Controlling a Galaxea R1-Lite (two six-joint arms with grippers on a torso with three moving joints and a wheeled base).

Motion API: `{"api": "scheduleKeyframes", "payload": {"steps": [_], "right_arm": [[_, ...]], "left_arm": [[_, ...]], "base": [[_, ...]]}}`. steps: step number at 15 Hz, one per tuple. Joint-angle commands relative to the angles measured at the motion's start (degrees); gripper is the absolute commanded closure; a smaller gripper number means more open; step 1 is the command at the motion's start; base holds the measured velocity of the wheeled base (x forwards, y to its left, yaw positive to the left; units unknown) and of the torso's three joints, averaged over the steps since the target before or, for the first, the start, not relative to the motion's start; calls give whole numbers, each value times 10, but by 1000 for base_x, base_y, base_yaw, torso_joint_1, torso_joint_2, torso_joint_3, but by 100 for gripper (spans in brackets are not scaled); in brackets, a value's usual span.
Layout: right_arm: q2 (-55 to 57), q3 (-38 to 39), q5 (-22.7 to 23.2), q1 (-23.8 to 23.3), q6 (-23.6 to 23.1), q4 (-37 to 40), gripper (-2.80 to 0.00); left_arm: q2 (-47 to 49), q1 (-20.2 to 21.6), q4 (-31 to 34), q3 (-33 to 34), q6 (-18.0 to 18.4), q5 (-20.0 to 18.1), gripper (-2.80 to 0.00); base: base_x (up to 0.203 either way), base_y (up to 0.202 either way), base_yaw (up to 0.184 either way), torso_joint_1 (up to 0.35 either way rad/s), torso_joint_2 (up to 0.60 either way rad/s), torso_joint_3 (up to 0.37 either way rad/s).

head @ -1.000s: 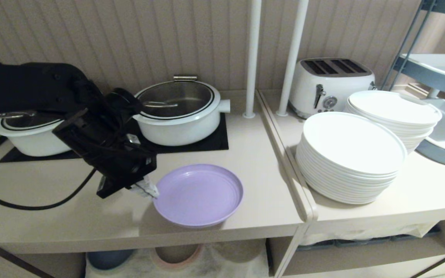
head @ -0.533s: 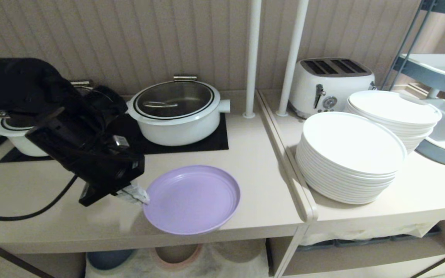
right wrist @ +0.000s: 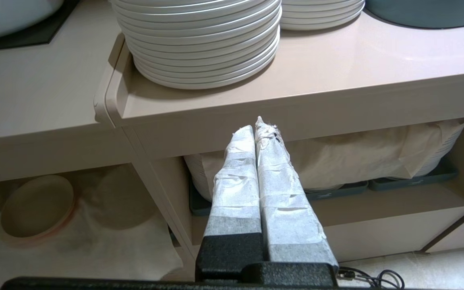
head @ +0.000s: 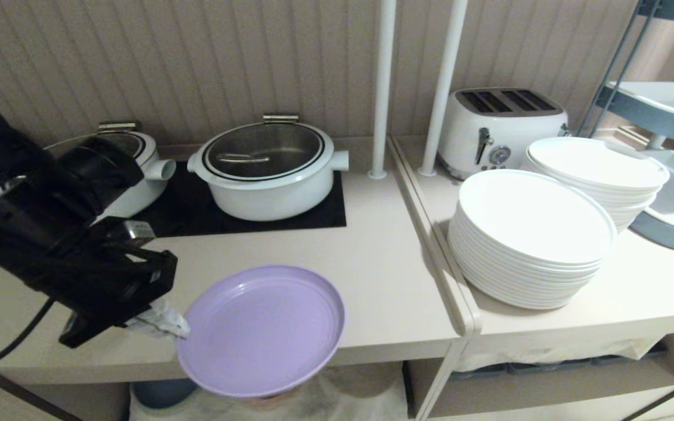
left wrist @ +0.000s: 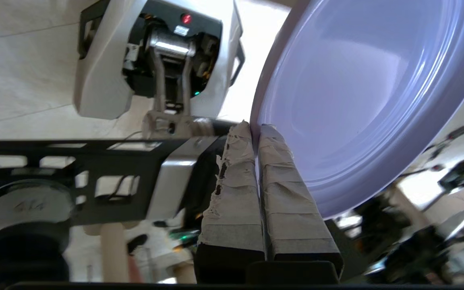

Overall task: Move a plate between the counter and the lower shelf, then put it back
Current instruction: Put the plate in the cupboard

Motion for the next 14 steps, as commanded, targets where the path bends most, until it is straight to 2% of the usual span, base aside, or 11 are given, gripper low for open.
{"api": "scheduleKeyframes", "payload": {"steps": [1, 9, 11, 14], "right_arm": [[0, 0, 0, 1, 0, 0, 0], [0, 0, 0, 1, 0, 0, 0], [0, 0, 0, 0, 0, 0, 0], [0, 0, 0, 1, 0, 0, 0]], "left_arm": [[-52, 3, 4, 37, 13, 0, 0], [-170, 3, 4, 126, 23, 3, 0], [-197, 14, 4, 160, 54, 5, 0], [-215, 69, 5, 193, 100, 6, 0]], "base": [[0, 0, 0, 0, 0, 0], [0, 0, 0, 0, 0, 0], [0, 0, 0, 0, 0, 0], [0, 0, 0, 0, 0, 0]]}}
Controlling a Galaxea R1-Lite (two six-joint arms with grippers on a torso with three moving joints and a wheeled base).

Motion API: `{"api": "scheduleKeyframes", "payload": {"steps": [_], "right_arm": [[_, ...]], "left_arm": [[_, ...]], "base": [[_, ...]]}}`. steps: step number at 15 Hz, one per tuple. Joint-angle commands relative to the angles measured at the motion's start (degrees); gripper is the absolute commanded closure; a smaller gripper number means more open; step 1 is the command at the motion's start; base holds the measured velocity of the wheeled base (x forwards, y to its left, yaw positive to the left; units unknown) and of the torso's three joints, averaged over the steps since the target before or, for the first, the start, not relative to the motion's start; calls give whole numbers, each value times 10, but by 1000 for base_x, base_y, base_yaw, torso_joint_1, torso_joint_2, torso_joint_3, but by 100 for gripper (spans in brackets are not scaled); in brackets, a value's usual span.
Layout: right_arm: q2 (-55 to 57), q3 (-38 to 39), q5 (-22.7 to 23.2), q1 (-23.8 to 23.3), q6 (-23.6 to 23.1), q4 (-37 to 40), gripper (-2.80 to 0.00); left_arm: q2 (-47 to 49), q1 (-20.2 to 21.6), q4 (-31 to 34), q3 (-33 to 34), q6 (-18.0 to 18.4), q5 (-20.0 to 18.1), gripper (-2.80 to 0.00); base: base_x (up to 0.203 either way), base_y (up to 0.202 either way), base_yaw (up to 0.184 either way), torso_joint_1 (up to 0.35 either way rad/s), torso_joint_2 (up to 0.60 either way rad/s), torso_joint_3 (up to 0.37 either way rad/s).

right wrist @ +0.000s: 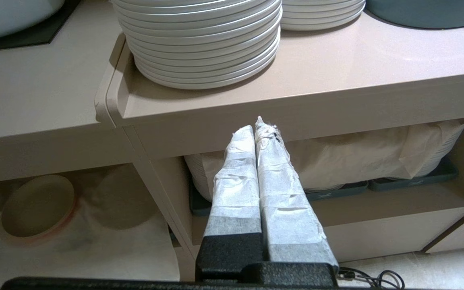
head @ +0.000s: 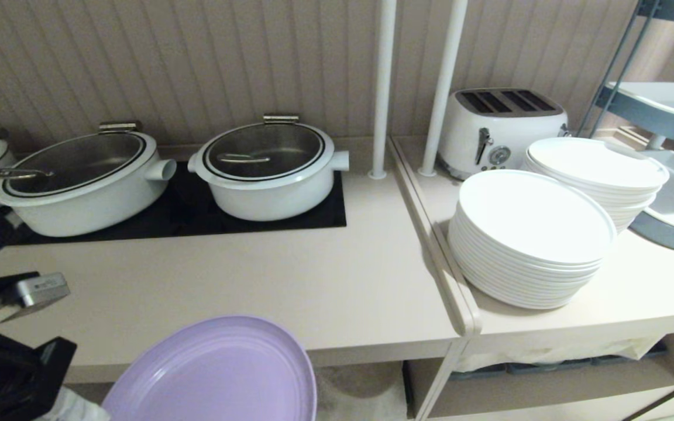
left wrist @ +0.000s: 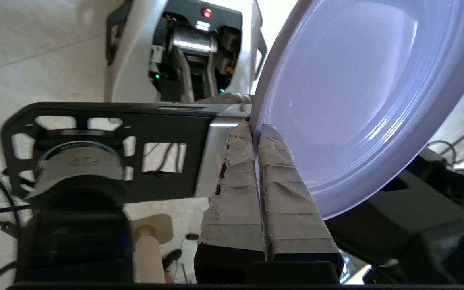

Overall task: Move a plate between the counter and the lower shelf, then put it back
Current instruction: Put the plate in the cupboard

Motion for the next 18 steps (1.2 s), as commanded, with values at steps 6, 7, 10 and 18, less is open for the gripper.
{"api": "scheduleKeyframes", "payload": {"steps": [6, 7, 10, 18], "right_arm": [[0, 0, 0, 0, 0, 0, 0], [0, 0, 0, 0, 0, 0, 0], [0, 0, 0, 0, 0, 0, 0], [0, 0, 0, 0, 0, 0, 0]], "left_arm": [[-55, 80, 5, 70, 73, -4, 0], [-63, 80, 4, 81, 75, -5, 0], [-76, 80, 4, 98, 81, -6, 0], [-97, 80, 3, 127, 83, -7, 0]], "base": [[0, 0, 0, 0, 0, 0], [0, 0, 0, 0, 0, 0], [0, 0, 0, 0, 0, 0], [0, 0, 0, 0, 0, 0]]}}
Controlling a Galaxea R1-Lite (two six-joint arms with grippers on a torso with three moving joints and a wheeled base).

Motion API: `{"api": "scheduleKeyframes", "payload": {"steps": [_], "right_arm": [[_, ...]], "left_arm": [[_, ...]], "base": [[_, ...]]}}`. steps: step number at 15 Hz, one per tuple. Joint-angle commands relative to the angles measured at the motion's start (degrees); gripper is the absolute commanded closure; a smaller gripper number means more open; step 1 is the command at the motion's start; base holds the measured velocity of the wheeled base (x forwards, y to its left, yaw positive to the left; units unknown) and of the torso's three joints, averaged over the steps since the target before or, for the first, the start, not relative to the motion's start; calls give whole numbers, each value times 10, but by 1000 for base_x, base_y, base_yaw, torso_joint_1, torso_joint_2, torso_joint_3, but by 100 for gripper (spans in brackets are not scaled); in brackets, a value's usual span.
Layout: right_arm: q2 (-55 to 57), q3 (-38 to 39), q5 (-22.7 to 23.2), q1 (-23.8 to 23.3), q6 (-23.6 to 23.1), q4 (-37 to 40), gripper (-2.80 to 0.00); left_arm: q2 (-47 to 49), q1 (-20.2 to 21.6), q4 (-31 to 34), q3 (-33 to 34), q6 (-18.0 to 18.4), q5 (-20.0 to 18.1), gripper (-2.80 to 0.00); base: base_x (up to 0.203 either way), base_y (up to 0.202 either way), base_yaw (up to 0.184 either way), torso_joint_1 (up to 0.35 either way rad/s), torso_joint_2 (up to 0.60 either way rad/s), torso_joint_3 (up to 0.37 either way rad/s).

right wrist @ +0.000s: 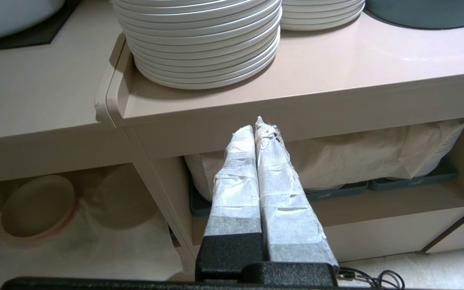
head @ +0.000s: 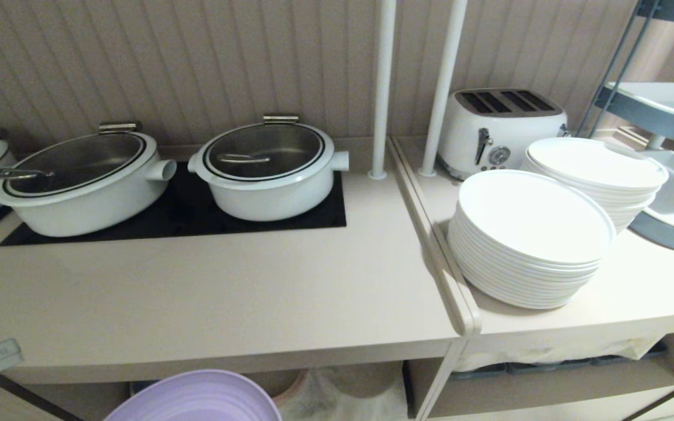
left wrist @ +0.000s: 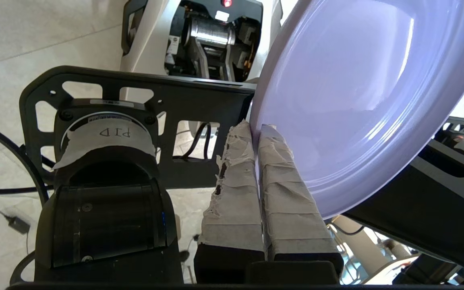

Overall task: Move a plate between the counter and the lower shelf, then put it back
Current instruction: Put the plate in the cupboard

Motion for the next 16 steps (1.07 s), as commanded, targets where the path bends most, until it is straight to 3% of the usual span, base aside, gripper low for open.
{"api": "scheduleKeyframes", "payload": {"steps": [1, 16], "right_arm": [[0, 0, 0, 0, 0, 0, 0], [0, 0, 0, 0, 0, 0, 0]], "left_arm": [[-4, 0, 3, 1, -1, -2, 0], [-39, -1, 3, 44, 3, -2, 0]], "base": [[0, 0, 0, 0, 0, 0], [0, 0, 0, 0, 0, 0]]}}
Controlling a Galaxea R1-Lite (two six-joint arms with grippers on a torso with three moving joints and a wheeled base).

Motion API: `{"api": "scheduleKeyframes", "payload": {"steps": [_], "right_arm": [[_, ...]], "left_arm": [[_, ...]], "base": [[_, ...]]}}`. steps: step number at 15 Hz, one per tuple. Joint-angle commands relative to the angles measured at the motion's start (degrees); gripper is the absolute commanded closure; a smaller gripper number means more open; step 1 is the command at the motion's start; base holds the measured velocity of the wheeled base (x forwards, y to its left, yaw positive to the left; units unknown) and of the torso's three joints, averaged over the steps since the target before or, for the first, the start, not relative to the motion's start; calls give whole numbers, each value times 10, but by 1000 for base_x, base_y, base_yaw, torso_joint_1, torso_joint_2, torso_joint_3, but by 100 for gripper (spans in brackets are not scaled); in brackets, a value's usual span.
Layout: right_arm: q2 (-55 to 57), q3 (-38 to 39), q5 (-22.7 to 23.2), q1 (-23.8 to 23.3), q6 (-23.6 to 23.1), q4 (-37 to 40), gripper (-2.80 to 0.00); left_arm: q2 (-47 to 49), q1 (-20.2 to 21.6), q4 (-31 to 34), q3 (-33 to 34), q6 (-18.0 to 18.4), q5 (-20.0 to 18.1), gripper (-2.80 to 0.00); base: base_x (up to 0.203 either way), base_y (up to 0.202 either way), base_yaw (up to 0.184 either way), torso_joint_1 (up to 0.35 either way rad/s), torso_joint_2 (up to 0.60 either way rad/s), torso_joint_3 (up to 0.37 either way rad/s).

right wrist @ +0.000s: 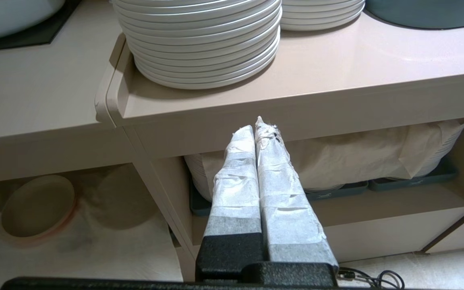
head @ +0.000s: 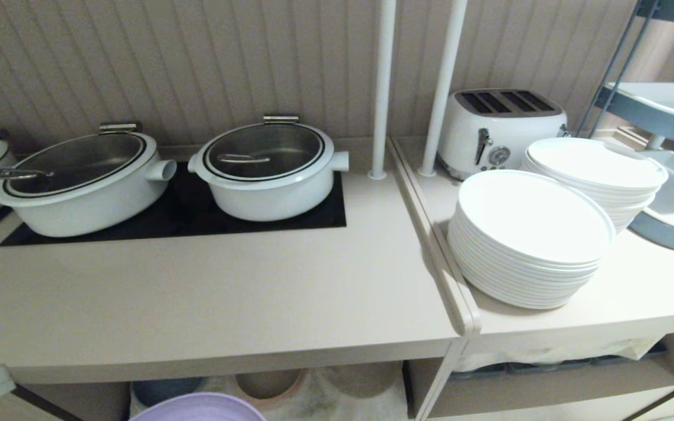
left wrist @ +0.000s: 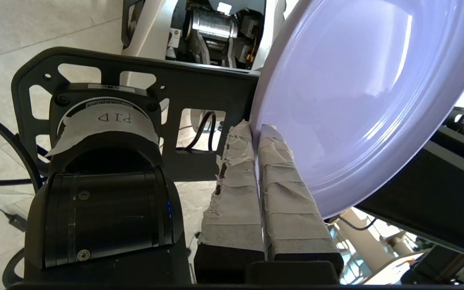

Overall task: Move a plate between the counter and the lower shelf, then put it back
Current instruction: Put the plate in the cupboard

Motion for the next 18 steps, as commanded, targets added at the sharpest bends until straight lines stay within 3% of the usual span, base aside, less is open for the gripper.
{"api": "scheduleKeyframes", "payload": {"steps": [1, 18], "right_arm": [[0, 0, 0, 0, 1, 0, 0], [0, 0, 0, 0, 1, -1, 0]], "left_arm": [[-3, 0, 3, 4, 2, -1, 0], [-29, 1, 2, 38, 18, 0, 0]], "base": [[0, 0, 0, 0, 0, 0], [0, 0, 0, 0, 0, 0]]}}
